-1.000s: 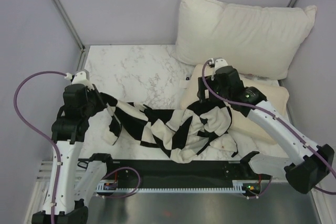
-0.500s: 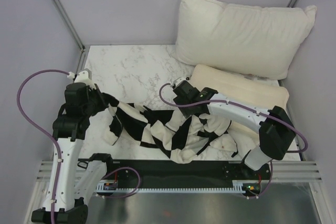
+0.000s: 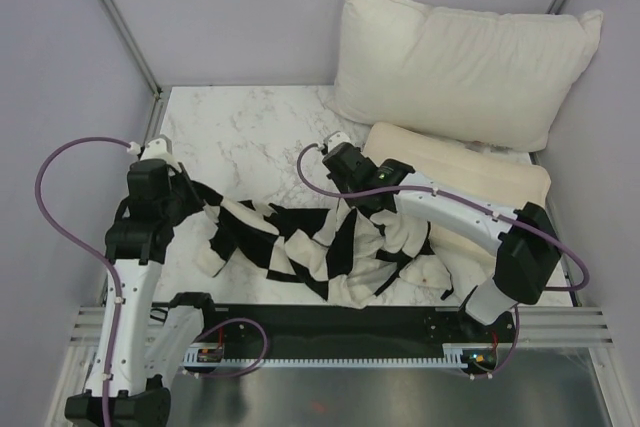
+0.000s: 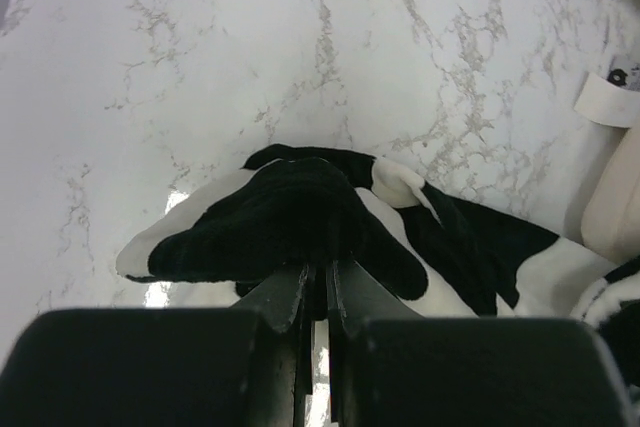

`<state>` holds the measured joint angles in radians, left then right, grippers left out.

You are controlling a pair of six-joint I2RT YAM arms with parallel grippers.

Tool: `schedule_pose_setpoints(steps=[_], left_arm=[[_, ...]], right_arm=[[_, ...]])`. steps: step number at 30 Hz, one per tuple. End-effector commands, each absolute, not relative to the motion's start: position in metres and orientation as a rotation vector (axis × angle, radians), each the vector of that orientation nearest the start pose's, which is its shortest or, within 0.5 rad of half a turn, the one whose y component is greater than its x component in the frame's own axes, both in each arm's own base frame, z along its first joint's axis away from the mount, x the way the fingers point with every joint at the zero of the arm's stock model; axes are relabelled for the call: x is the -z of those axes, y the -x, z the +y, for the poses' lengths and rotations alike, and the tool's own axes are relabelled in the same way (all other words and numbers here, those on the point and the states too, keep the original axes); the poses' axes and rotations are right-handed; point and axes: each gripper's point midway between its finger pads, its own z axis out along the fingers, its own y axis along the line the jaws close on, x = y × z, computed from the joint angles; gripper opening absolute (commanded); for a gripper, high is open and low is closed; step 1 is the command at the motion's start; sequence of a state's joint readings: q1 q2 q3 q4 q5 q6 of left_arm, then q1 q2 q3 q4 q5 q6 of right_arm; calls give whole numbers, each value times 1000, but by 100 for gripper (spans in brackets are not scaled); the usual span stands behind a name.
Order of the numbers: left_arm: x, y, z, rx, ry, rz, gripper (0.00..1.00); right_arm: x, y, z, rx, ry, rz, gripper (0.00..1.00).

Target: Put the pillow into the pillowcase

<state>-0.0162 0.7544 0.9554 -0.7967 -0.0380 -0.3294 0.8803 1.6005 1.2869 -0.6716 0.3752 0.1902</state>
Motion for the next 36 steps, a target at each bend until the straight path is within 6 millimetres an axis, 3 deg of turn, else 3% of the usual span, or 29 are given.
schedule_pose_setpoints(steps=[1,7,8,10,11,12,13,14,15,16,17,18,20,21,24,25,26,27,28,29,30,31,32,33,34,36], left_arm=[[-231,-253,23,65,518,2070,2],[-221,-276,55,200,684,2052,2],[-209,-282,59,210,726,2089,2],[-214,-289,73,190,767,2080,2],[-208,-294,81,185,796,2099,2],[-219,-298,89,172,804,2071,2],[-222,-301,93,169,810,2068,2],[-231,-306,95,167,802,2052,2],[-230,-310,97,168,807,2062,2],[-233,-313,99,166,806,2056,2],[-252,-326,120,112,910,1924,2],[-264,-330,126,91,917,1891,2],[-284,-331,138,30,921,1835,2],[-290,-331,142,12,922,1813,2],[-301,-334,151,-39,908,1784,6],[-293,-341,152,-25,911,1808,11],[-293,-350,141,55,866,1833,38],[-287,-359,132,116,820,1881,51],[-269,-370,126,171,787,1965,61],[-275,-377,117,239,744,1993,70],[-270,-380,110,267,731,2032,72],[-264,-380,106,273,722,2072,73],[-265,-381,100,253,706,2080,80],[-264,-379,96,241,695,2089,87],[-269,-373,93,200,680,2086,100],[-273,-369,70,199,605,2106,100]], right_arm=[[-203,-317,282,-77,529,2165,0],[-232,-364,280,-41,374,2108,0],[-226,-379,275,-33,347,2123,0],[-239,-403,276,-77,275,2095,0],[-226,-421,270,-84,254,2127,0],[-243,-437,273,-119,221,2093,0],[-244,-450,272,-126,205,2090,0],[-224,-467,273,-125,208,2126,0],[-246,-483,281,-169,193,2070,0],[-247,-494,286,-187,193,2061,0],[-229,-508,290,-182,198,2081,0],[-255,-519,300,-225,181,2019,0],[-260,-532,305,-230,161,1982,0],[-275,-540,305,-244,128,1928,0],[-286,-554,303,-244,83,1875,0],[-285,-559,298,-238,68,1876,23],[-281,-563,297,-232,64,1886,37],[-279,-564,294,-226,50,1896,51],[-282,-563,288,-221,39,1898,77],[-279,-559,283,-208,39,1919,82],[-279,-555,281,-204,52,1928,84],[-294,-545,280,-232,72,1917,85],[-281,-535,278,-231,101,1961,86],[-281,-527,276,-242,114,1977,86],[-281,-506,273,-281,143,2004,85],[-276,-480,270,-328,182,2037,83]])
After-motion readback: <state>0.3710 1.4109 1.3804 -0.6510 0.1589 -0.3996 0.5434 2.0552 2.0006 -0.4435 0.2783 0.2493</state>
